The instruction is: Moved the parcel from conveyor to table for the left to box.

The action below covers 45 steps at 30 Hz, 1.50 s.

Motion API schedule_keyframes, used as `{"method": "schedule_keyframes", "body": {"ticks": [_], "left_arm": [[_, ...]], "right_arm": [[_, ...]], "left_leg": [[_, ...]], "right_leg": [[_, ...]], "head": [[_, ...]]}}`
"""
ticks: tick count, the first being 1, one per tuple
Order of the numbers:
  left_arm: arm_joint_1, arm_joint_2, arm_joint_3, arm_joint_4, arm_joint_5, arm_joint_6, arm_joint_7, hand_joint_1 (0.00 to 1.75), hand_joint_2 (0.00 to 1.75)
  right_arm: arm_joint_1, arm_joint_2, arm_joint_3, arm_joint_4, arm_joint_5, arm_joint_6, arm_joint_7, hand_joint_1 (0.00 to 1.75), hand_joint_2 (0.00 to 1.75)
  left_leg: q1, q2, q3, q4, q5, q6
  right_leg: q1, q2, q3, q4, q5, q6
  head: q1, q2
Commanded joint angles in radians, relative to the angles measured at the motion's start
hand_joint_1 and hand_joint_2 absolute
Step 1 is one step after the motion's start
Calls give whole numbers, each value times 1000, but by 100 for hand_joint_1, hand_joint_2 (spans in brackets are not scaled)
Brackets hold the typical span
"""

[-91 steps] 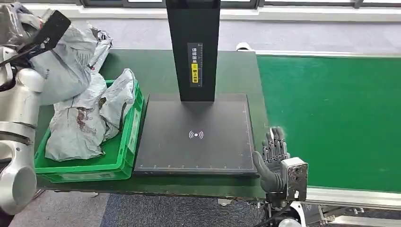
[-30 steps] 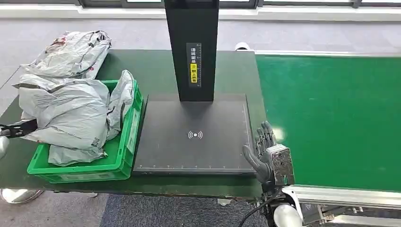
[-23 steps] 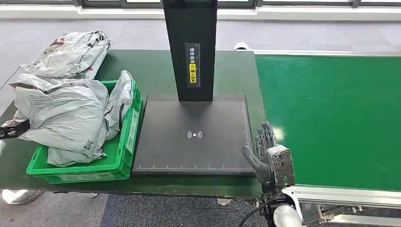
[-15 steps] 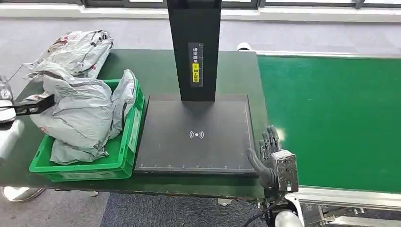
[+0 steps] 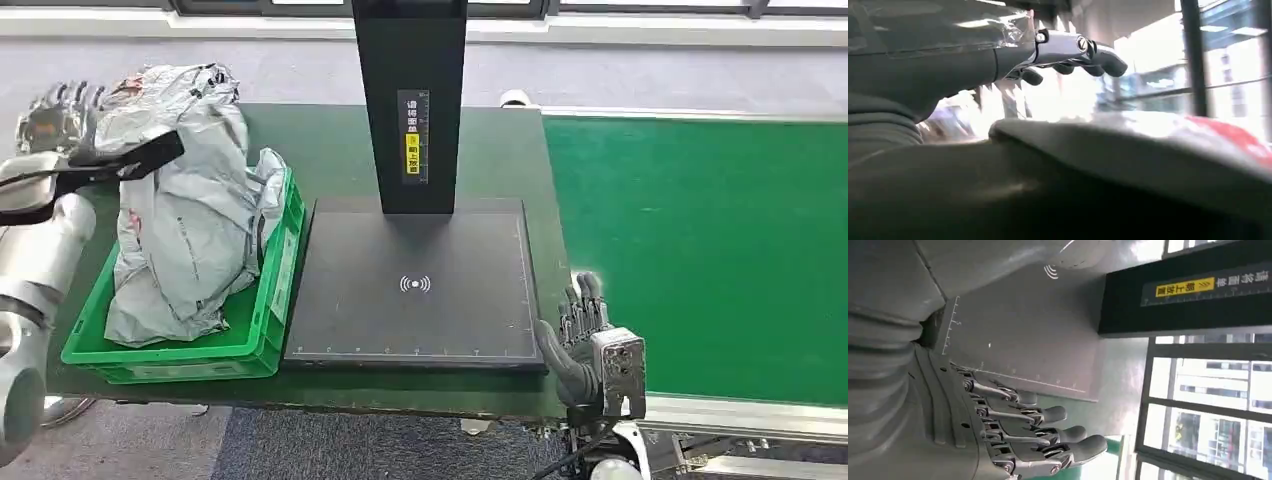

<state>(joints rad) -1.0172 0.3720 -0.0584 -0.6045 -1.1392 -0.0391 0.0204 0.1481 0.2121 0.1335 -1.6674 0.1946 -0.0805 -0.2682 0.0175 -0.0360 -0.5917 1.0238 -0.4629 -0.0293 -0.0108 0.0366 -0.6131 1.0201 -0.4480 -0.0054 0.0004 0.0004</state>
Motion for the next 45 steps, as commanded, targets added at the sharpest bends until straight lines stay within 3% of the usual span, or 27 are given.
{"method": "schedule_keyframes", "body": {"ticks": [1, 5, 9, 14, 16, 25, 29, 34, 38, 40, 45], "left_arm": [[-73, -128, 64, -156, 433, -78, -57, 0, 0], [-58, -107, -52, -193, 309, 85, 19, 0, 0], [-46, -124, -33, -188, 330, 110, 20, 0, 0], [-55, -108, -54, -170, 284, 130, 46, 0, 0], [-81, -74, -100, -111, 167, 145, 124, 0, 0], [-98, -65, -101, -64, 126, 158, 142, 0, 0], [-168, 53, -175, 152, -119, 89, 323, 0, 0], [-131, 202, -211, 288, -273, 48, 381, 0, 0], [-110, 239, -212, 311, -313, -215, 194, 0, 0], [-109, 254, -214, 305, -322, -259, 159, 0, 0], [-181, 299, -237, 302, -286, -488, -194, 0, 0]], "right_arm": [[-2, -37, -35, 13, -11, -14, 4, 0, 175], [-3, -25, -30, 16, -10, -20, 4, 0, 175], [-8, -20, -27, 25, -6, -21, 4, 0, 175], [-5, -23, -26, 34, 0, -22, 1, 0, 175], [-8, -22, -25, 38, 2, -15, 1, 0, 175], [-12, -20, -24, 40, 4, -13, 2, 0, 175], [-35, -29, -10, 54, 5, 11, 14, 0, 175], [-38, -40, 1, 58, -1, 25, 17, 0, 175], [-23, -40, -11, 55, 1, 37, 12, 0, 175], [-24, -39, -15, 59, 3, 43, 9, 0, 175], [-31, -32, -26, 78, 8, 52, 8, 0, 175]], "left_leg": [[0, 0, -1, 0, 0, 2], [0, 0, 1, -1, 1, 2], [0, 1, 2, -2, 0, 2], [1, 3, 1, -1, 0, 2], [1, 2, 0, -1, 0, 1], [1, 2, 1, -1, 0, 2], [0, 5, 0, 0, -1, 1], [0, 15, 4, -4, -1, 0], [0, 18, 7, -6, -1, 1], [1, 17, 7, -6, -1, 1], [2, 12, 2, -3, -1, 1]], "right_leg": [[1, -5, 1, -1, 0, 0], [1, -7, 3, -3, 0, 0], [1, -6, 3, -3, -1, 0], [1, -3, 1, -2, 0, 0], [1, -2, 0, -1, 0, 0], [1, -4, 1, -2, 0, 0], [1, 1, -1, 0, 0, 0], [0, 9, 0, -1, 1, -1], [0, 9, 1, -2, 1, -1], [1, 8, 2, -3, 1, -1], [3, 5, -1, -1, 0, -1]], "head": [[0, 0], [0, 0], [0, 0], [0, 0], [0, 0], [0, 0], [0, 0], [0, 0], [0, 0], [0, 0], [0, 0]]}}
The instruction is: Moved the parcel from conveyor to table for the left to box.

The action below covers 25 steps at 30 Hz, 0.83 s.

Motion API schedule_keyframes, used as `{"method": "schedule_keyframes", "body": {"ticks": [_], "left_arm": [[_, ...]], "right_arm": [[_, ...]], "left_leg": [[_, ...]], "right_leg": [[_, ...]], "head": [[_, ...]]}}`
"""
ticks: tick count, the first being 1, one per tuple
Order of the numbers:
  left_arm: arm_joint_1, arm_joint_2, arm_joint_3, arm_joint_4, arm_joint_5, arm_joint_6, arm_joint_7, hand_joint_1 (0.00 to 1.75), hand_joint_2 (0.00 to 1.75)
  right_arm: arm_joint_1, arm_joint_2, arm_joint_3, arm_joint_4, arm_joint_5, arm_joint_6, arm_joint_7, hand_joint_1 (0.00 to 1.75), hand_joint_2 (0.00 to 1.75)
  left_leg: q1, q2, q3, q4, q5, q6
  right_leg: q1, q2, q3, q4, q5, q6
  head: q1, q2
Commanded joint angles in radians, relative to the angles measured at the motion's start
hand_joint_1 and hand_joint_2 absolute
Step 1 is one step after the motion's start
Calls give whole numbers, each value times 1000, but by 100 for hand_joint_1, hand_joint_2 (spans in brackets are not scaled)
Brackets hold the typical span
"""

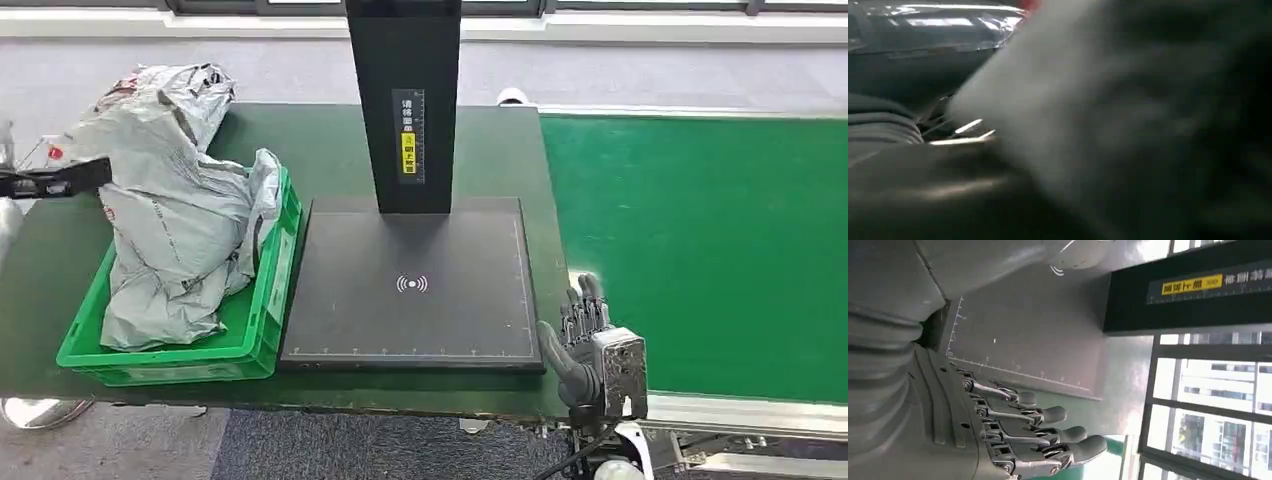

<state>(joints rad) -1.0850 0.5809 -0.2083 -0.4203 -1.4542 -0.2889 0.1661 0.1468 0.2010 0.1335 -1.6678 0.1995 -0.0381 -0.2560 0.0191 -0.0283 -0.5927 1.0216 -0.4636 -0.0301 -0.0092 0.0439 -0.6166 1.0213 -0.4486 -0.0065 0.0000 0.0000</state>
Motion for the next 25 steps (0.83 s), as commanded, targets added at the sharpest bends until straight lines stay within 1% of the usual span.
{"method": "schedule_keyframes", "body": {"ticks": [1, 2, 3, 4, 5, 6, 7, 8, 13, 14, 17, 19, 20, 21, 24, 25], "left_arm": [[-126, 89, -84, 110, 43, -263, -377, 0, 0], [-136, 88, -77, 100, 69, -309, -427, 0, 0], [-138, 93, -79, 92, 82, -333, -448, 0, 0], [-141, 105, -90, 77, 102, -371, -493, 0, 0], [-146, 116, -97, 69, 111, -390, -510, 0, 0], [-145, 120, -100, 64, 114, -393, -514, 0, 0], [-143, 123, -102, 61, 116, -394, -515, 0, 0], [-143, 123, -102, 61, 116, -394, -515, 0, 0], [-136, 121, -102, 61, 122, -388, -512, 0, 0], [-142, 130, -119, 55, 144, -429, -577, 0, 0], [-133, 200, -197, -58, 277, -563, -738, 0, 0], [-107, 246, -226, -166, 385, -656, -796, 0, 0], [-84, 276, -235, -236, 456, -699, -793, 0, 0], [-77, 284, -236, -258, 476, -712, -779, 0, 0], [-67, 285, -236, -268, 493, -710, -763, 0, 0], [-62, 288, -242, -276, 511, -711, -753, 0, 0]], "right_arm": [[-28, -26, -27, 77, 2, 9, -5, 0, 175], [-27, -31, -29, 73, 0, 8, -5, 0, 175], [-27, -33, -30, 73, -4, 8, -5, 0, 175], [-28, -34, -32, 73, -9, 7, -5, 0, 175], [-31, -35, -32, 74, -10, 7, -5, 0, 175], [-32, -35, -32, 75, -10, 7, -5, 0, 175], [-33, -35, -32, 76, -10, 6, -5, 0, 175], [-33, -35, -32, 76, -10, 6, -5, 0, 175], [-32, -35, -30, 76, -10, 6, -5, 0, 175], [-35, -36, -30, 79, -13, 6, -4, 0, 175], [-48, -32, -32, 88, -17, 2, -2, 0, 175], [-55, -32, -33, 91, -19, 2, 2, 0, 175], [-58, -33, -34, 94, -20, 2, 4, 0, 175], [-59, -33, -35, 95, -20, 2, 4, 0, 175], [-58, -33, -36, 94, -20, 1, 4, 0, 175], [-57, -33, -36, 94, -20, 1, 4, 0, 175]], "left_leg": [[1, 3, 1, 0, -1, 1], [1, 3, 2, 0, -1, 2], [2, 1, 0, 1, 0, 1], [2, 0, 1, 1, 0, 2], [1, -1, 0, 1, 0, 1], [1, 0, 1, 0, 0, 2], [1, 1, 1, 0, 0, 1], [0, 1, 2, 0, 0, 2], [0, 0, 1, 0, 0, 1], [0, -2, 2, -1, 0, 1], [1, 1, 1, 0, 0, 1], [2, 1, 1, 1, 0, 1], [1, 3, 2, 0, 0, 1], [2, 3, 0, 1, 0, 1], [1, 0, 1, 0, 0, 0], [1, 4, 3, -1, 0, 1]], "right_leg": [[2, -2, 2, -1, 0, 0], [2, -3, 3, -2, 0, 0], [2, -4, 2, -2, 0, 0], [2, -6, 3, -2, 0, 0], [2, -4, 1, -1, 0, 0], [2, -6, 3, -2, 0, 0], [1, -4, 2, -2, 0, 0], [1, -6, 4, -2, 0, 0], [1, -5, 2, -2, 0, 0], [1, -8, 4, -2, 0, 0], [1, -5, 2, -2, 0, 0], [2, -5, 2, -2, 1, 0], [2, -4, 2, -2, 1, 0], [2, -3, 1, -2, 1, -1], [1, -5, 2, -2, 1, -1], [2, -3, 3, -3, 1, -1]], "head": [[0, 0], [0, 0], [0, 0], [0, 0], [0, 0], [0, 0], [0, 0], [0, 0], [0, 0], [0, 0], [0, 0], [0, 0], [0, 0], [0, 0], [0, 0], [0, 0]]}}
